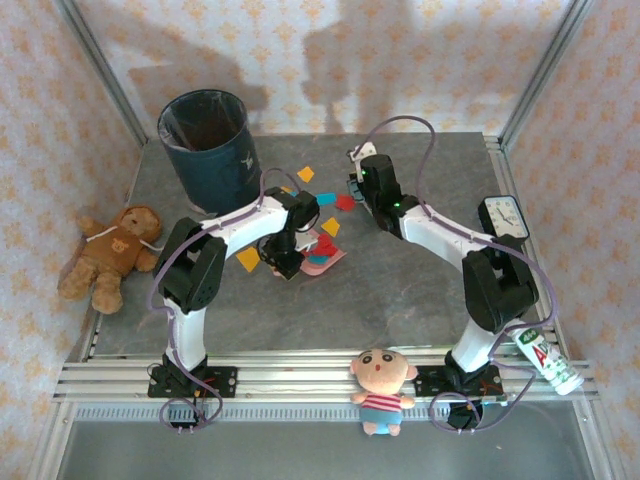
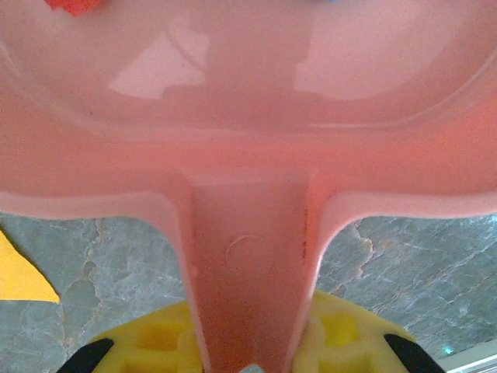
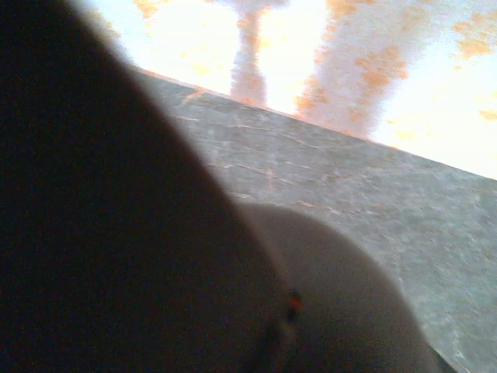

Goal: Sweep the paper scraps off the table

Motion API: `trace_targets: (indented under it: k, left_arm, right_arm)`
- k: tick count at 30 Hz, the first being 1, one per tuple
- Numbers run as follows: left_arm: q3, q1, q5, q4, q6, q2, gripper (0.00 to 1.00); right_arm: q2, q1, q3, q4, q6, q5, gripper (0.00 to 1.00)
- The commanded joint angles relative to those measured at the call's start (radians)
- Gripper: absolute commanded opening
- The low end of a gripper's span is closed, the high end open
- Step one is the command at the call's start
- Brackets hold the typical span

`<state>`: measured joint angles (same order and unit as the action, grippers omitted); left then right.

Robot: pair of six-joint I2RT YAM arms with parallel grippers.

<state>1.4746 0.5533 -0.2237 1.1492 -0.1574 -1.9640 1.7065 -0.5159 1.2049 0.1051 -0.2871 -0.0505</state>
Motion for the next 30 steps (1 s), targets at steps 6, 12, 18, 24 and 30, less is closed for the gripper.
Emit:
trace_targets:
  k: [6,12,18,24,30]
  left_arm:
    - [0.058,-0.01,0.006,0.045,-0.006,-0.064,0.0]
    - [0.091,-0.01,0.014,0.048,0.002,-0.093,0.0]
    - [0.111,-0.01,0.009,0.052,0.004,-0.109,0.0]
    - [0.112,-0.007,-0.011,0.055,0.001,-0.107,0.0]
    - [0.092,-0.002,-0.027,0.058,-0.006,-0.086,0.0]
  right_arm:
    - [-0.045,-0.014,-0.018,-0.11,-0.073,0.244,0.0]
    - [-0.083,-0.049,-0.061,-0.183,-0.101,0.266,0.0]
    - [-0.141,-0.071,-0.116,-0.205,-0.054,0.3,0.0]
    - [-0.209,-0.082,-0.17,-0.188,0.022,0.34,0.0]
    - [-0.257,-0.09,-0.188,-0.201,0.044,0.29,0.0]
